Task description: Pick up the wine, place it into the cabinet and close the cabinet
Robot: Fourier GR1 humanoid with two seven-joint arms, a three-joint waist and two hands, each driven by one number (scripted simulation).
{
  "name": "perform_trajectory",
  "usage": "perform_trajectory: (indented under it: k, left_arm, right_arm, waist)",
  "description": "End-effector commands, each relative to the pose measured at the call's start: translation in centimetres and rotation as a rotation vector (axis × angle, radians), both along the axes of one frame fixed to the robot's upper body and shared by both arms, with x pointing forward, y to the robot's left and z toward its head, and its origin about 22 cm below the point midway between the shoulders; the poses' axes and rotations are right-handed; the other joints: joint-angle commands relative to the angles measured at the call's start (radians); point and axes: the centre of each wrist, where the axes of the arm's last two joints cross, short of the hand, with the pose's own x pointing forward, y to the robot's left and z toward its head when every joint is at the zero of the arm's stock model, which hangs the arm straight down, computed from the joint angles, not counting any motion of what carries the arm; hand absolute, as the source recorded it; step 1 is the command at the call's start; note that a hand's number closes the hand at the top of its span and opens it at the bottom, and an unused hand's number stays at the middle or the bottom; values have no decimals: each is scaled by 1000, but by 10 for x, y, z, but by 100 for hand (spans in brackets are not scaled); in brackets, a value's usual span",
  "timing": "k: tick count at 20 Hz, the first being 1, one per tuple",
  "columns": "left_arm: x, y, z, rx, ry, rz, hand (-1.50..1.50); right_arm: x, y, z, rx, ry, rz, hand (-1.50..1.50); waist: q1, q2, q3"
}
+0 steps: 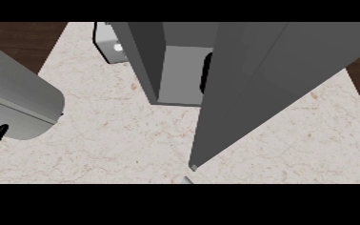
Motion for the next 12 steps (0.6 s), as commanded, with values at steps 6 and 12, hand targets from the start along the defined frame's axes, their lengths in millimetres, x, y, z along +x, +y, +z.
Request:
perform_trajectory:
  k: [6,12]
  left_arm:
    - [-6,37,13,4,-15,-33,-150]
    - [-18,51,6,-4,-3,-31,-150]
  right_arm:
    - [25,55,14,137,-30,-69,150]
    - [87,76,38,114,-38,-220,150]
  waist:
    - [15,9,1]
    - [22,16,2]
